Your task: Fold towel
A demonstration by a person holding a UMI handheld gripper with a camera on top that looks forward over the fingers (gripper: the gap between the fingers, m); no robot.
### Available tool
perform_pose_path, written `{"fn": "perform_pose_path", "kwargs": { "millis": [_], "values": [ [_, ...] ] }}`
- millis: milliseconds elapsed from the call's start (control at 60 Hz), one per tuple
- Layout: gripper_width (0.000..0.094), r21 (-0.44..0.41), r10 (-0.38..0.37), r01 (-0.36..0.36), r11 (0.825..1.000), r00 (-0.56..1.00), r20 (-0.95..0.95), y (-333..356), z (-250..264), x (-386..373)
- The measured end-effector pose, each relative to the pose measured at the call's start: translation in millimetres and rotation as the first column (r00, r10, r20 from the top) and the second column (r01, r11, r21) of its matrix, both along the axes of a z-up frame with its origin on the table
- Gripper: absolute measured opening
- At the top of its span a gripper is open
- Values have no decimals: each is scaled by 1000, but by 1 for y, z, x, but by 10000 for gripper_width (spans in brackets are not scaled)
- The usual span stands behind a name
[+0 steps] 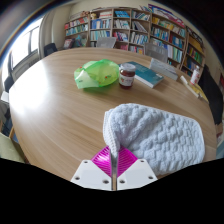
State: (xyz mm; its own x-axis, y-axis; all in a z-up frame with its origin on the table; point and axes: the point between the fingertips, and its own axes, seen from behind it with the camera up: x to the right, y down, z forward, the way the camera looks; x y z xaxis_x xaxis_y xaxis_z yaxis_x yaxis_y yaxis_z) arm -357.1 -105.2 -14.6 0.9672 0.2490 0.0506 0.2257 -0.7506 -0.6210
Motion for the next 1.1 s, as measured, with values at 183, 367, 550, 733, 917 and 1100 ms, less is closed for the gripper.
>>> {"fn": "perform_pose_path", "kwargs": {
  "millis": [183, 367, 550, 733, 917, 1100],
  "values": [
    [28, 42, -37, 47, 998, 978, -204, 16, 62, 13],
    [36, 84, -168, 209, 974, 922, -347, 37, 137, 109],
    [36, -38, -343, 345, 938, 905, -252, 18, 76, 235],
    [40, -138, -448, 426, 894, 844, -295, 17, 24, 268],
    [270, -139, -463, 442, 886, 843, -275, 16, 26, 272],
    [831, -95, -449, 445, 890, 828, -336, 3, 69, 264]
  ]
}}
